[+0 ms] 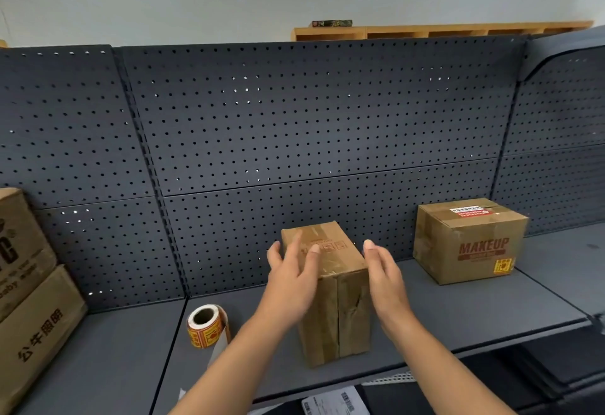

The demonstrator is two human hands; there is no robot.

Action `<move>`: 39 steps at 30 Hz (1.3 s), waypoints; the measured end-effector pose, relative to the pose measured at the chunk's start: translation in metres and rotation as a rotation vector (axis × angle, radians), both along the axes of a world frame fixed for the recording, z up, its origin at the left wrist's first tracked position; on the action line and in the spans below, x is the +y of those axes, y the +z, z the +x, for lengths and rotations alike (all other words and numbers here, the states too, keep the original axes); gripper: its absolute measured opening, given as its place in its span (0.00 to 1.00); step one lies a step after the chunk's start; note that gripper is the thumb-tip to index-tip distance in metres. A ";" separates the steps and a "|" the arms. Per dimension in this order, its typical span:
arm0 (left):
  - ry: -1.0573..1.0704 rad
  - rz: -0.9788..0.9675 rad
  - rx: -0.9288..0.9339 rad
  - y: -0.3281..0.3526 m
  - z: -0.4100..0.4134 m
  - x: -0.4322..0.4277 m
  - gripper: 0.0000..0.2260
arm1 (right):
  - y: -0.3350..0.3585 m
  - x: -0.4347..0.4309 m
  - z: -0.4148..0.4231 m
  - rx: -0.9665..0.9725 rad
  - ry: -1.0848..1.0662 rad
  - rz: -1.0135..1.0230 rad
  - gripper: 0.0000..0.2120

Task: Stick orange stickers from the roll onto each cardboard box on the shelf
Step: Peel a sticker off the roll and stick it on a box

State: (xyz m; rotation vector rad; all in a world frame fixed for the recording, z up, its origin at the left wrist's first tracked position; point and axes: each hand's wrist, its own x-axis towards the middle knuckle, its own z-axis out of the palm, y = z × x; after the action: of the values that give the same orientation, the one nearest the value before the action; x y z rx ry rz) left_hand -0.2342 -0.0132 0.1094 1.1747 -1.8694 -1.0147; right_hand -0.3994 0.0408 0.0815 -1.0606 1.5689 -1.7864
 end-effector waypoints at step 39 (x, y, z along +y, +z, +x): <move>0.346 0.166 0.107 -0.116 0.093 -0.023 0.13 | -0.059 -0.019 0.054 1.501 0.094 0.200 0.31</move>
State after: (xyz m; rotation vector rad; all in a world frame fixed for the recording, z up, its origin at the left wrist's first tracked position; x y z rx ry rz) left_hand -0.1408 -0.0358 -0.0061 1.4499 -1.4565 -1.0258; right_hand -0.3456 0.0214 0.0226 -2.5414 2.2296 -0.5132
